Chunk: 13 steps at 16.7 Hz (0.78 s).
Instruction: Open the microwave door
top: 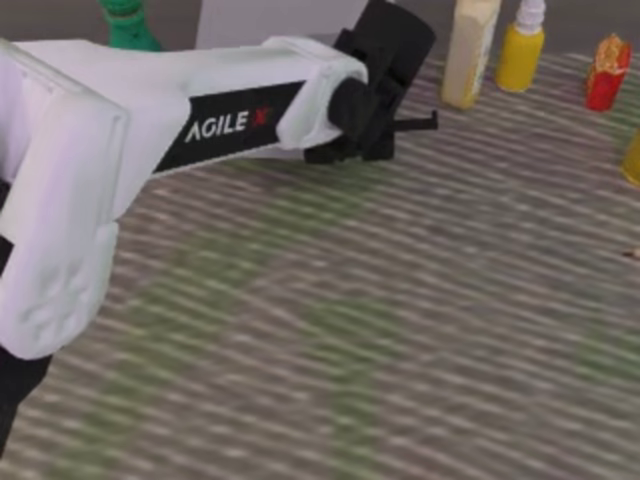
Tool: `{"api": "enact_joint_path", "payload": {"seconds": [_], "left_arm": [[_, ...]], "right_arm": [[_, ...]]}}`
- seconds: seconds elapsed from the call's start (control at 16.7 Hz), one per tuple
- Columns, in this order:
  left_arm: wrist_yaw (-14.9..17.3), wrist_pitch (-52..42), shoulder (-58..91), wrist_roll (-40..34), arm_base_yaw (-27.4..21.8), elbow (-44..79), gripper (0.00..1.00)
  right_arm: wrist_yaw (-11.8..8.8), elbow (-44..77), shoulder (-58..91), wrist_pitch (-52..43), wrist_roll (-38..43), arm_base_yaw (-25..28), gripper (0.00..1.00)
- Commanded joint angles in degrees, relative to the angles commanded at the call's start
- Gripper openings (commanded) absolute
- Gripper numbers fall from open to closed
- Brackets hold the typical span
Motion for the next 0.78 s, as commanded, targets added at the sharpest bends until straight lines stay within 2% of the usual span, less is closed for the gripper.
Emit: {"api": "enact_joint_path", "payload": {"seconds": [0.78], "left_arm": [[1.98,3.26,-2.78,3.08,0.24,-4.88,0.00]], "right_arm": [[0.00,0.00,0.00,0.00,0.00,0.00,1.00]]}}
